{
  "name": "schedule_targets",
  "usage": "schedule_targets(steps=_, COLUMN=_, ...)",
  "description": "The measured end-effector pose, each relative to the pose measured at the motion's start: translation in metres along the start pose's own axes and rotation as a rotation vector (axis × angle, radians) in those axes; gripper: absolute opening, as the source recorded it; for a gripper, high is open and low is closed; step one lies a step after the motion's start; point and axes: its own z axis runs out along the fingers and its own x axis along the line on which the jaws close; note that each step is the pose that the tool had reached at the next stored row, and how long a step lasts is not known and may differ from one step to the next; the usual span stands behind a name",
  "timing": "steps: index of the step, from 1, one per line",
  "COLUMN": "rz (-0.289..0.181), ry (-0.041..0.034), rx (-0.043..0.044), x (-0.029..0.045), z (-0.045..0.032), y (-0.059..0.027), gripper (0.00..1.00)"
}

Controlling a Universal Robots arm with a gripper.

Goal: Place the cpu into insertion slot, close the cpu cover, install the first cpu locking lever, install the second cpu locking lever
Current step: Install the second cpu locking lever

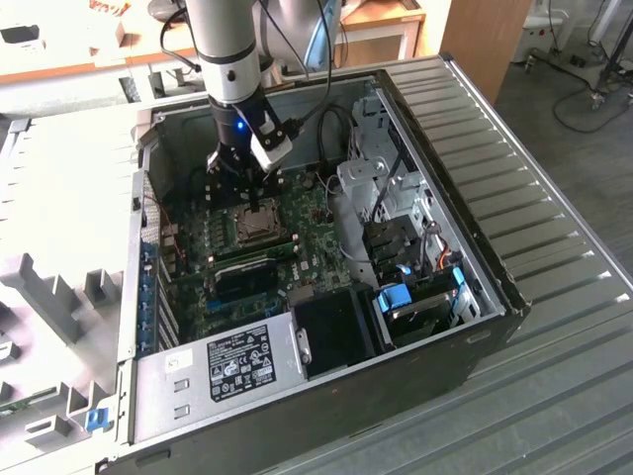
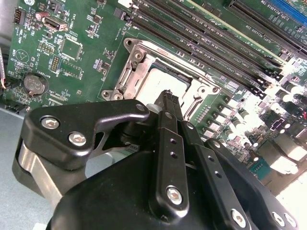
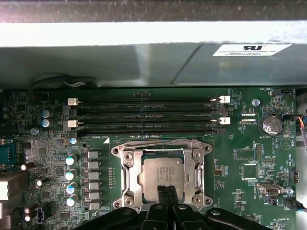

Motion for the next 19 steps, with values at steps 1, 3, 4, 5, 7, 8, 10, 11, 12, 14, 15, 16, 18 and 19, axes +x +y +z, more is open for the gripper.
schedule_targets(steps=1, rz=0.0, ry=0.0, rx=0.0, x=0.0, z=0.0, y=0.0, gripper=0.11)
schedule_targets(steps=3, rz=0.0, ry=0.0, rx=0.0, x=0.0, z=-0.0001, y=0.0, gripper=0.11)
schedule_targets(steps=4, rz=0.0, ry=0.0, rx=0.0, x=0.0, z=-0.0001, y=0.0, gripper=0.11)
schedule_targets(steps=5, rz=0.0, ry=0.0001, rx=0.0001, x=0.0, z=-0.0004, y=0.0, gripper=0.11)
schedule_targets(steps=7, rz=0.0, ry=0.0002, rx=0.0003, x=-0.0001, z=-0.0019, y=-0.0001, gripper=0.11)
schedule_targets(steps=8, rz=0.0, ry=0.0, rx=0.0, x=-0.0002, z=-0.0031, y=0.0, gripper=0.11)
schedule_targets(steps=10, rz=0.0, ry=0.0, rx=0.0, x=-0.0003, z=-0.0058, y=-0.0001, gripper=0.11)
schedule_targets(steps=11, rz=0.0, ry=0.0, rx=0.0, x=-0.0004, z=-0.0071, y=-0.0001, gripper=0.11)
schedule_targets(steps=12, rz=0.0, ry=0.0, rx=0.0, x=-0.0005, z=-0.0085, y=-0.0001, gripper=0.11)
schedule_targets(steps=14, rz=0.0, ry=0.0, rx=0.0, x=-0.0006, z=-0.0116, y=-0.0001, gripper=0.11)
schedule_targets(steps=15, rz=0.0, ry=0.0, rx=0.0, x=-0.0007, z=-0.0131, y=-0.0001, gripper=0.11)
schedule_targets(steps=16, rz=0.0, ry=0.0, rx=0.0, x=-0.0008, z=-0.0146, y=-0.0001, gripper=0.11)
schedule_targets(steps=18, rz=0.0, ry=0.0, rx=0.0001, x=-0.0009, z=-0.0173, y=-0.0001, gripper=0.11)
schedule_targets(steps=19, rz=0.0, ry=0.0, rx=0.0, x=-0.001, z=-0.0184, y=-0.0002, gripper=0.11)
